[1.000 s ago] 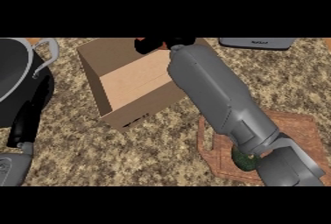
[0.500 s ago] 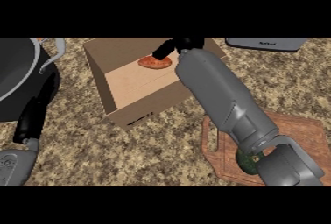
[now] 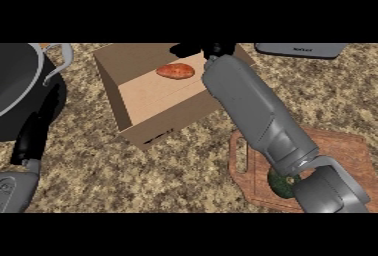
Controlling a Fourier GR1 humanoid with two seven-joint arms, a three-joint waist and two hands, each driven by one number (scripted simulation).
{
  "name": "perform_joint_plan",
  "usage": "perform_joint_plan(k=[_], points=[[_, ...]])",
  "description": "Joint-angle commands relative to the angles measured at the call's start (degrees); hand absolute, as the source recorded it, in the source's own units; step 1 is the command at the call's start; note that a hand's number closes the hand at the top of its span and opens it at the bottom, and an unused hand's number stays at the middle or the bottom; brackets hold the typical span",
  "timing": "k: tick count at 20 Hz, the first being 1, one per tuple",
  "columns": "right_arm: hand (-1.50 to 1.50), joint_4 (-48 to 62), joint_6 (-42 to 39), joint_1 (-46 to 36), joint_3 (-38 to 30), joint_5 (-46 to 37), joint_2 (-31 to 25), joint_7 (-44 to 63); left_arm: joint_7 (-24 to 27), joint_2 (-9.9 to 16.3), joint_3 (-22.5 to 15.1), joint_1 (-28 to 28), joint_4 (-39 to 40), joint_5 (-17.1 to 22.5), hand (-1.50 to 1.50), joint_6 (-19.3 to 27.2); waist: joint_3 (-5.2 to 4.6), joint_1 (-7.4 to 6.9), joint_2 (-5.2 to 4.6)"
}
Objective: Pick the sweet potato from the cutting board and place it in the cardboard box
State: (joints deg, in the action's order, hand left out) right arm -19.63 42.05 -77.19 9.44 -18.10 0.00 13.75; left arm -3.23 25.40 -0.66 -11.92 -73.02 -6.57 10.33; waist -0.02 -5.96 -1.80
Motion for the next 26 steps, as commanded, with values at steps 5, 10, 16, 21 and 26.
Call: perform_joint_plan(k=[5,10,16,21,26], points=[[-1.50,-5.57,1.00,4.31,-7.97,7.12,-1.33,-12.61,0.44,1.99,3.39,3.33,-0.78,1.40,0.00,-1.06,0.05,4.12,1.32],[-1.50,-9.05,-0.31,7.63,-10.30,9.07,-3.36,-14.12,1.05,0.21,3.51,5.62,-0.93,0.19,0.00,0.29,0.03,5.48,1.74],[-1.50,-20.64,-7.57,22.22,-9.15,9.98,-10.80,-14.79,-1.12,0.36,4.49,9.68,-6.07,0.15,0.00,0.72,0.06,6.78,2.39],[-1.50,-35.43,-12.42,30.03,-6.53,8.91,-17.04,-6.89,-2.45,-0.18,4.42,5.89,-3.04,-1.59,0.00,0.85,0.00,7.68,2.38],[-1.50,-50.82,-20.33,41.18,-4.27,9.79,-22.41,-0.61,-2.59,-1.60,4.34,9.80,-7.59,-1.51,0.00,1.10,0.01,7.35,2.48]])
